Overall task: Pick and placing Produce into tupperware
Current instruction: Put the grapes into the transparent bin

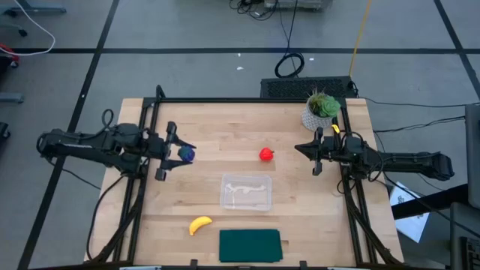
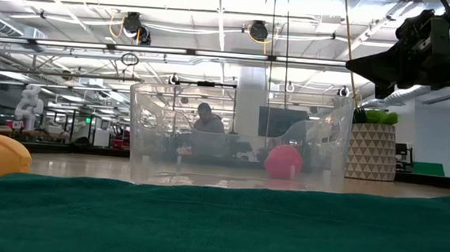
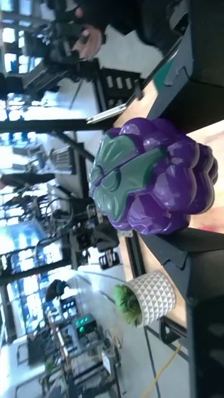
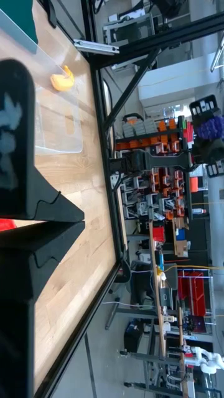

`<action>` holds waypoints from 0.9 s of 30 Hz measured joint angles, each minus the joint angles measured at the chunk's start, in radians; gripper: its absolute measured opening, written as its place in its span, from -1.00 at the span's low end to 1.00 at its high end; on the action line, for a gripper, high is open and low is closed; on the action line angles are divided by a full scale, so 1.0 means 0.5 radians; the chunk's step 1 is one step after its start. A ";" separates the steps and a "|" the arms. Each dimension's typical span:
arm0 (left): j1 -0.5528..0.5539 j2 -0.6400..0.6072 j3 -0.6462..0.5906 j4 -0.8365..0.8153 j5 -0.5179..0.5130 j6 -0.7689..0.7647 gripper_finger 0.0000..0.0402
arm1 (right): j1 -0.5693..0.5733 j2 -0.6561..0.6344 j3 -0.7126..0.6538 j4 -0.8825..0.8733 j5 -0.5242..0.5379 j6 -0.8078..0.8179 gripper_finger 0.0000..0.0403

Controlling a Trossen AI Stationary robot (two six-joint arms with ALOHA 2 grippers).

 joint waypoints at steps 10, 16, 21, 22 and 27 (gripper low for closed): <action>0.052 -0.030 -0.294 0.389 -0.241 -0.255 0.04 | 0.001 0.000 -0.001 0.000 0.000 0.000 -1.00; 0.052 -0.021 -0.405 0.407 -0.308 -0.270 0.04 | 0.000 0.001 0.000 0.000 0.000 0.000 -1.00; 0.051 -0.054 -0.471 0.496 -0.322 -0.186 0.04 | 0.000 0.000 0.000 0.000 0.000 0.000 -1.00; 0.051 -0.066 -0.486 0.501 -0.324 -0.151 0.04 | 0.001 0.000 0.000 0.000 0.000 0.000 -1.00; 0.055 -0.153 -0.553 0.595 -0.320 -0.072 0.04 | 0.001 0.001 -0.001 -0.001 0.000 0.000 -1.00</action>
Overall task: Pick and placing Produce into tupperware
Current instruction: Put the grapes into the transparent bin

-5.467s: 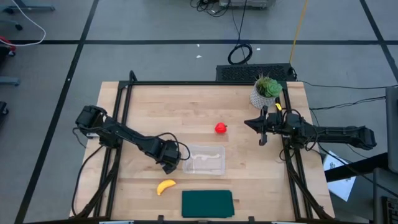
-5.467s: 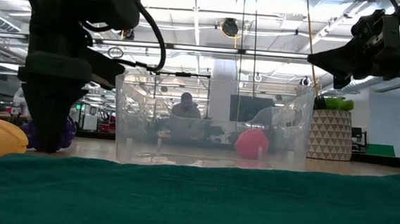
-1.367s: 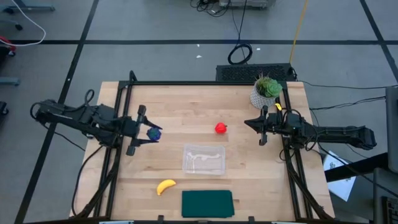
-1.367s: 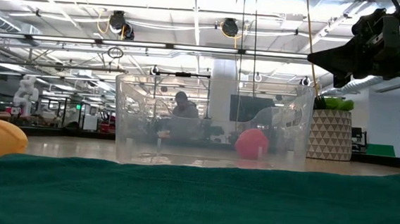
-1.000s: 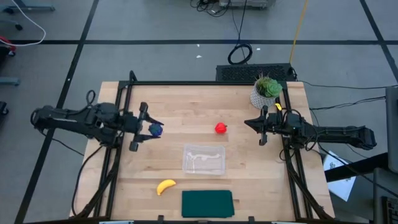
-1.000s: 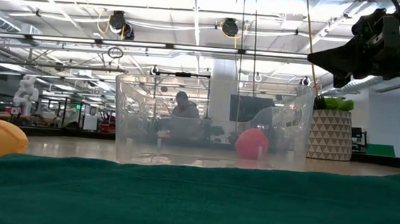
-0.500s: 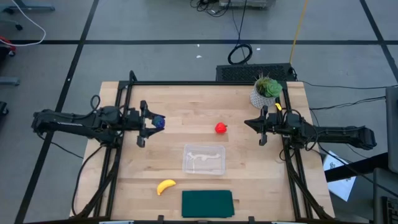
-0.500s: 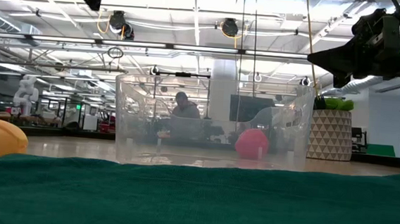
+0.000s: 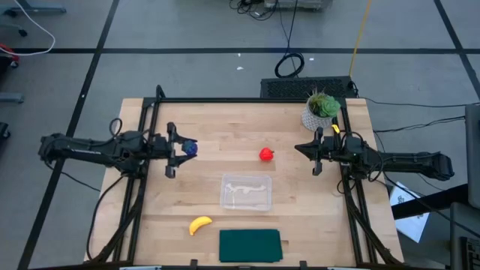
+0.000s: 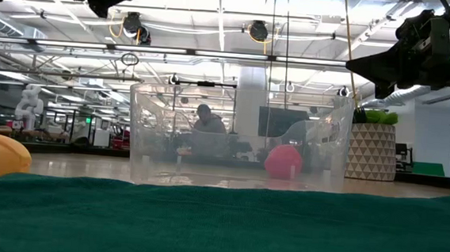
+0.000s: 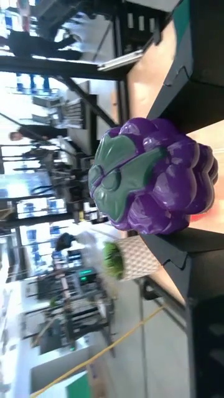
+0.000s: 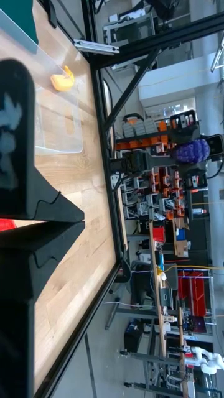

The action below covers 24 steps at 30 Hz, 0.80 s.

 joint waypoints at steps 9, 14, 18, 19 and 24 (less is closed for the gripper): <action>0.004 -0.082 -0.227 0.240 0.012 -0.045 0.04 | 0.000 0.000 0.000 0.000 0.000 0.000 -1.00; 0.004 -0.081 -0.328 0.333 0.029 -0.091 0.04 | -0.001 0.000 0.000 0.000 0.000 0.001 -1.00; 0.004 -0.081 -0.376 0.335 0.120 -0.102 0.04 | 0.000 -0.001 0.001 0.000 0.000 0.001 -1.00; 0.003 -0.081 -0.382 0.336 0.121 -0.107 0.04 | 0.000 0.000 0.000 0.000 0.000 0.001 -1.00; 0.004 -0.081 -0.386 0.340 0.155 -0.116 0.04 | 0.000 0.000 0.000 0.000 0.000 0.001 -1.00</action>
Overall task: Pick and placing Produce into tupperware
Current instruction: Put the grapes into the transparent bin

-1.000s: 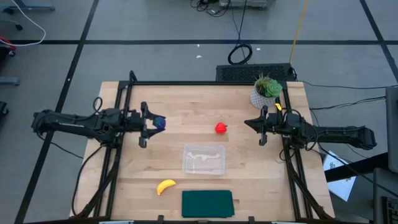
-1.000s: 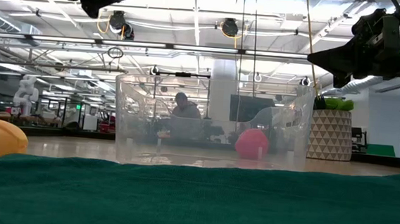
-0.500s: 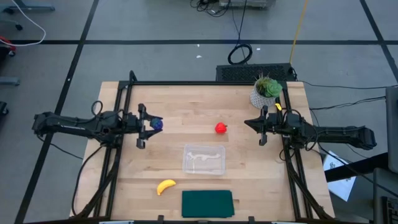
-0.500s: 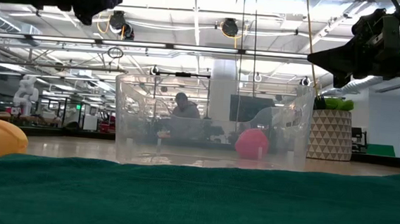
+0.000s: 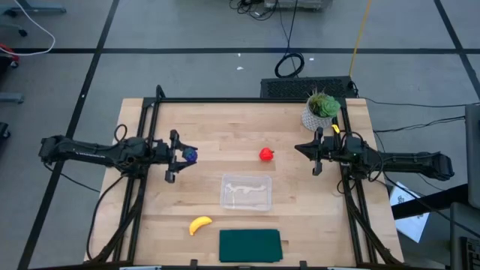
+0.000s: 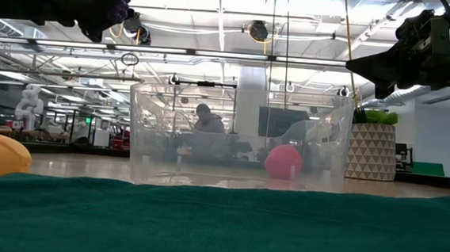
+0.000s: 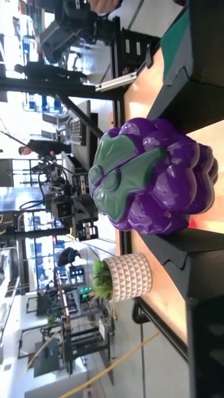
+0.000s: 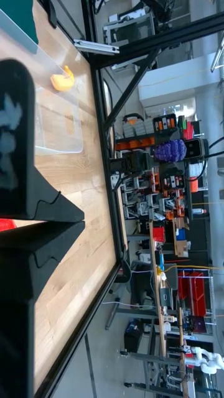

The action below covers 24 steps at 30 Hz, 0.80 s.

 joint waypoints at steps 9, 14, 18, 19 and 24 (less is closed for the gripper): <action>0.000 0.002 0.000 -0.032 -0.032 0.007 0.04 | -0.001 -0.001 0.001 0.000 0.000 0.000 -1.00; -0.003 0.002 -0.043 -0.008 -0.030 0.015 0.04 | 0.000 0.000 0.000 0.000 0.000 0.001 -1.00; 0.001 0.000 -0.206 0.343 -0.008 0.054 0.04 | 0.000 -0.001 0.000 0.000 0.000 0.031 -1.00; 0.005 0.001 -0.246 0.413 -0.007 0.062 0.04 | 0.000 0.000 0.001 0.000 0.000 0.034 -1.00; 0.044 0.001 -0.315 0.521 0.002 0.030 0.04 | -0.001 0.000 0.001 0.000 0.000 0.032 -1.00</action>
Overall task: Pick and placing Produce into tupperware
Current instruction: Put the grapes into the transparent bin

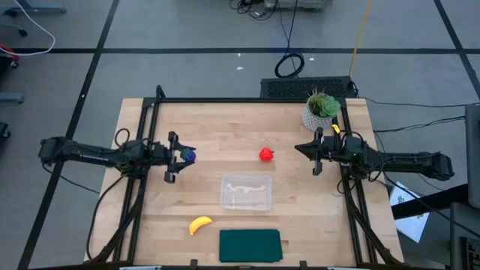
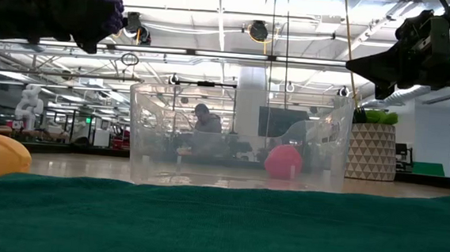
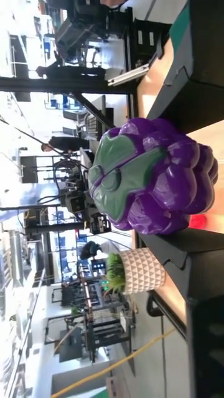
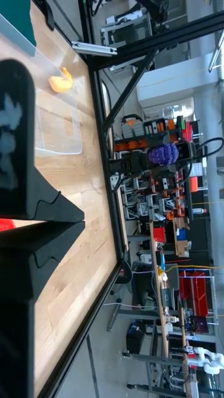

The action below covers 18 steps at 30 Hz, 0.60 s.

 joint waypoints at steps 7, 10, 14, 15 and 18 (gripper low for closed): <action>0.043 0.000 0.007 -0.028 0.053 -0.001 0.04 | 0.001 0.000 0.000 0.000 0.000 -0.027 -1.00; 0.049 -0.001 0.007 -0.033 0.053 0.001 0.04 | 0.001 0.000 0.000 0.000 0.000 -0.030 -1.00; 0.049 -0.001 0.007 -0.033 0.052 0.000 0.04 | 0.000 0.000 0.000 0.000 0.000 -0.031 -1.00; 0.049 0.000 0.007 -0.031 0.051 -0.012 0.04 | 0.001 0.000 0.000 0.000 0.000 -0.031 -1.00; 0.049 -0.001 0.008 -0.005 0.019 -0.088 0.04 | 0.000 0.000 0.000 0.000 0.000 -0.031 -1.00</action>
